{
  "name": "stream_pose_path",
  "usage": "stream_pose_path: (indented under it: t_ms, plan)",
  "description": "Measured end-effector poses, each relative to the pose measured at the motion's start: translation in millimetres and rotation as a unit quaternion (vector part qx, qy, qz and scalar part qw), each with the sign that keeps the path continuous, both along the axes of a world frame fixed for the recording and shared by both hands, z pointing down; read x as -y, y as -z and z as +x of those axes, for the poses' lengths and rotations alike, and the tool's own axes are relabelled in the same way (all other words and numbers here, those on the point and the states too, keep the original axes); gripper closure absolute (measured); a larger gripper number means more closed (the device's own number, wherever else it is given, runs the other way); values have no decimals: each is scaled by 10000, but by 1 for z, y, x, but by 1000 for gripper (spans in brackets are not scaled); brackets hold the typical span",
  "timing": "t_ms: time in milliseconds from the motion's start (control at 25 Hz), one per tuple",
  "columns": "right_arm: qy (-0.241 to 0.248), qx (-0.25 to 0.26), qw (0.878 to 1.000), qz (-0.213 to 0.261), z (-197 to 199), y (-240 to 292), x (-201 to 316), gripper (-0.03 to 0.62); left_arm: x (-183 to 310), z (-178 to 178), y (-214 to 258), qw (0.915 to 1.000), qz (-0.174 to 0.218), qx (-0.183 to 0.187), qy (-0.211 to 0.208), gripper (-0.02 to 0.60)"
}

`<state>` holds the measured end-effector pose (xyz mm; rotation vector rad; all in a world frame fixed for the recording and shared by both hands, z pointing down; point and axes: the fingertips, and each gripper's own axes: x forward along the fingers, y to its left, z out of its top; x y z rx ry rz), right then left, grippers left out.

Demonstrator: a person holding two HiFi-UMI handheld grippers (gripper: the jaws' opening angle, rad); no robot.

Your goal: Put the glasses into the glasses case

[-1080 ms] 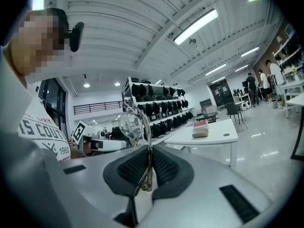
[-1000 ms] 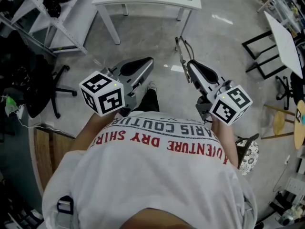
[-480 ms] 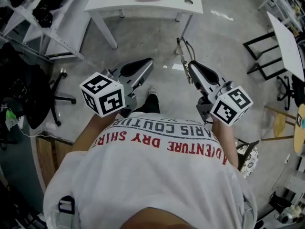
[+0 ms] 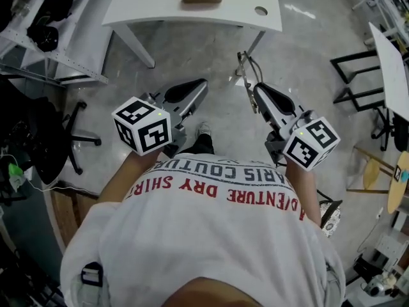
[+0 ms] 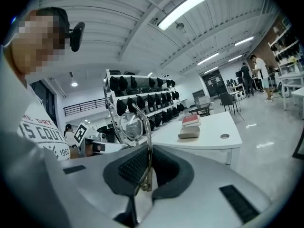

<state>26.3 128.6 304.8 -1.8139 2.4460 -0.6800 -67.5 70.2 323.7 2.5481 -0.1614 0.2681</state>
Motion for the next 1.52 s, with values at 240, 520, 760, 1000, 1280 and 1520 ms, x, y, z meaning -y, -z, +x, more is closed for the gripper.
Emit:
stream_pose_path:
  t_ms: [240, 520, 760, 1000, 1280, 1520]
  plan:
    - [69, -61, 9996, -264, 28, -13, 57, 556, 59, 26, -13, 9999, -27, 124, 70, 552]
    - [143, -167, 9994, -250, 43, -13, 107, 556, 111, 40, -14, 9999, 39, 76, 144, 552]
    - [88, -273, 9994, -173, 53, -10, 124, 556, 130, 49, -3, 9998, 173, -11, 121, 552]
    - [113, -357, 9993, -39, 55, -5, 132, 556, 135, 50, 1, 9996, 242, -26, 173, 552]
    - [318, -357, 9988, 93, 60, 0, 153, 556, 150, 56, 6, 9990, 314, -15, 329, 552]
    - [423, -276, 9987, 114, 83, 1, 182, 556, 175, 74, 6, 9985, 295, 62, 467, 553]
